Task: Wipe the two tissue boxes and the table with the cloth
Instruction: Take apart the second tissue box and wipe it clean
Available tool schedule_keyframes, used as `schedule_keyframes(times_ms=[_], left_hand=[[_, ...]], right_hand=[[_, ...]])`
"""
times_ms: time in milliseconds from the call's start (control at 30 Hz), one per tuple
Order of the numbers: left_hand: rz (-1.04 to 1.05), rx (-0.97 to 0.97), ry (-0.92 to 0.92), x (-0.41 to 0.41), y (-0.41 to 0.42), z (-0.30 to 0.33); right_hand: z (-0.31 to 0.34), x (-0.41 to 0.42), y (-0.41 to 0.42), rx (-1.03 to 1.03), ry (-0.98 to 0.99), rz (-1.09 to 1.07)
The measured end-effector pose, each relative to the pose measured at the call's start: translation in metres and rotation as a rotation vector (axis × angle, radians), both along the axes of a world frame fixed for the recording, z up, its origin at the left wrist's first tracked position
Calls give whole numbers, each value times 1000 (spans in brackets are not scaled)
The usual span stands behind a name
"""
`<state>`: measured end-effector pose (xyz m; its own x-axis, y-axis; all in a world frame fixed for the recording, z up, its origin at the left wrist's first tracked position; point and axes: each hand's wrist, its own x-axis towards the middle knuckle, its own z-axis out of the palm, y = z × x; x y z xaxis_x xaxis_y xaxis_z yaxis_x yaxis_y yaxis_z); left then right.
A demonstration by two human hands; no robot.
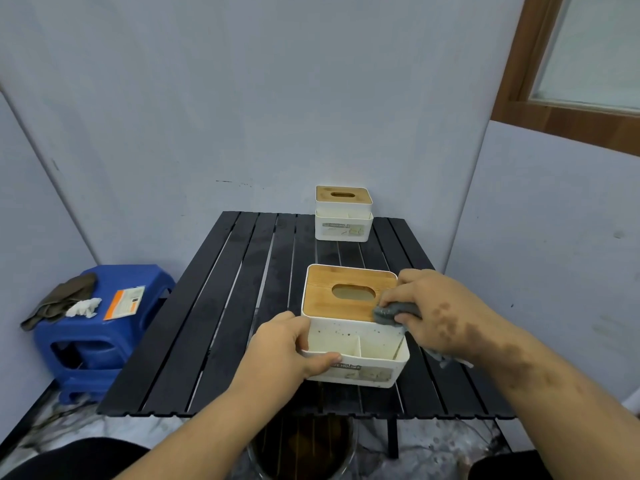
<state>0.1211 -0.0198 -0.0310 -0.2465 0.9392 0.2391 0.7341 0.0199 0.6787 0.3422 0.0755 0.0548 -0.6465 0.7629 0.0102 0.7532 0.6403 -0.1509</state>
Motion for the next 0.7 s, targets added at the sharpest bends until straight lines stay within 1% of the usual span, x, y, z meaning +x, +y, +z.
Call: schedule_keyframes(times_ms=[167,300,467,533,600,700], left_hand=[[5,29,-25,-2,-1,-3],[4,50,-20,-3,-1,-6],[-8,49,-23,-4,2,-6],[11,47,-13,-5,2,-7],[23,47,8,-6,1,-9],[29,37,32,-7,-1,-10]], right_hand=[[-4,-12,3,19,9,3],[-11,-39,-1,66,42,105],[-23,-79,-5,95,165,181],[-25,-83,-2,79,211,191],[-24,-81,2,28,216,218],[-14,-64,7,-25,150,212]])
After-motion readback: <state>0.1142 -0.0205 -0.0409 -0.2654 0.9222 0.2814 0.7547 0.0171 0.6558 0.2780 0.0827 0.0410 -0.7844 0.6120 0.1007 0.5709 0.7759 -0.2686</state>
